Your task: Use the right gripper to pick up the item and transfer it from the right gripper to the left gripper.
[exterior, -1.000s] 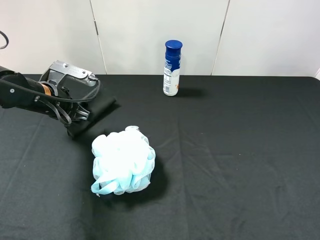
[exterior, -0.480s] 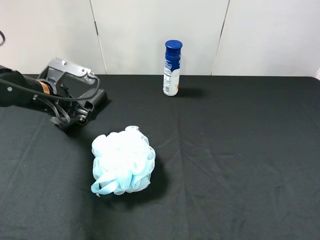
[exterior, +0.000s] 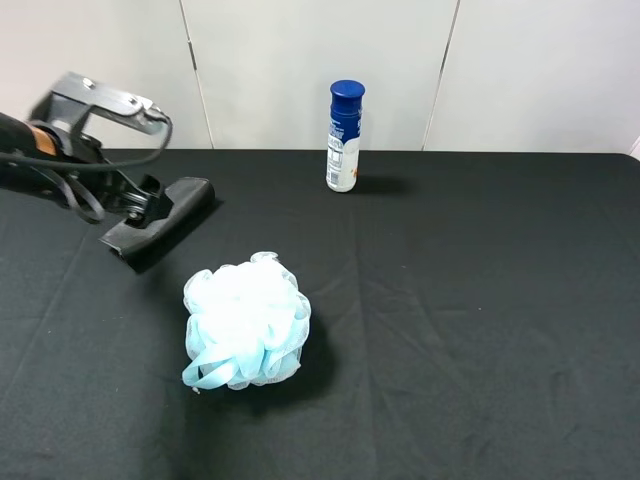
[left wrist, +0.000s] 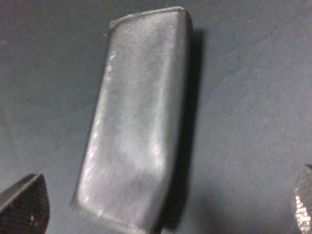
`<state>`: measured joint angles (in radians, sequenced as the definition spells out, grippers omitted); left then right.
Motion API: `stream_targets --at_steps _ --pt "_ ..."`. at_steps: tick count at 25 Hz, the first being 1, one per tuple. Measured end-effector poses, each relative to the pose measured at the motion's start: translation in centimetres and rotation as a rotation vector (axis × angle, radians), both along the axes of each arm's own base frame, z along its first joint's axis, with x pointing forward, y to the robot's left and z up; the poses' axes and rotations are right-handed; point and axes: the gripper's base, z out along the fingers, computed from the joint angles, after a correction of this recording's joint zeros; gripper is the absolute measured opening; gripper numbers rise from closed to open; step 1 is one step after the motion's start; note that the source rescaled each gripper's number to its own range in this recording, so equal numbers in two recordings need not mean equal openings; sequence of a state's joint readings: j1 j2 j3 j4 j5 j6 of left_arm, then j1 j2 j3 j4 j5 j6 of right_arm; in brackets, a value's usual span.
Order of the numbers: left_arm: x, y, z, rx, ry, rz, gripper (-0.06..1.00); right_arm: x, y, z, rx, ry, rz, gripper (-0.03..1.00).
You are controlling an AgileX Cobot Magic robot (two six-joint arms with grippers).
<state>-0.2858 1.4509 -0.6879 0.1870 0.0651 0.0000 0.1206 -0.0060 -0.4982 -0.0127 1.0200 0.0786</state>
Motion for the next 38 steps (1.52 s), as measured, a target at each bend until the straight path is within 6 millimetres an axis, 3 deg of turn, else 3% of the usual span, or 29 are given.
stream_targets --at_steps 16,25,28,32,38 --pt "-8.5 3.2 10.7 0.031 0.13 0.133 1.0 0.0 0.0 0.0 0.0 -0.001 0.0 1.0" --pt "-15.9 4.2 13.8 -0.117 0.166 0.13 1.0 0.0 0.0 0.0 0.0 -0.001 0.0 1.0" --pt "-18.8 5.0 13.9 -0.139 0.116 0.123 1.0 0.0 0.0 0.0 0.0 -0.001 0.0 1.0" --pt "-22.8 6.1 11.8 -0.161 0.059 0.116 1.0 0.0 0.0 0.0 0.0 -0.001 0.0 1.0" --pt "-27.0 7.4 8.8 -0.21 -0.097 0.1 1.0 0.0 0.0 0.0 0.0 -0.001 0.0 1.0"
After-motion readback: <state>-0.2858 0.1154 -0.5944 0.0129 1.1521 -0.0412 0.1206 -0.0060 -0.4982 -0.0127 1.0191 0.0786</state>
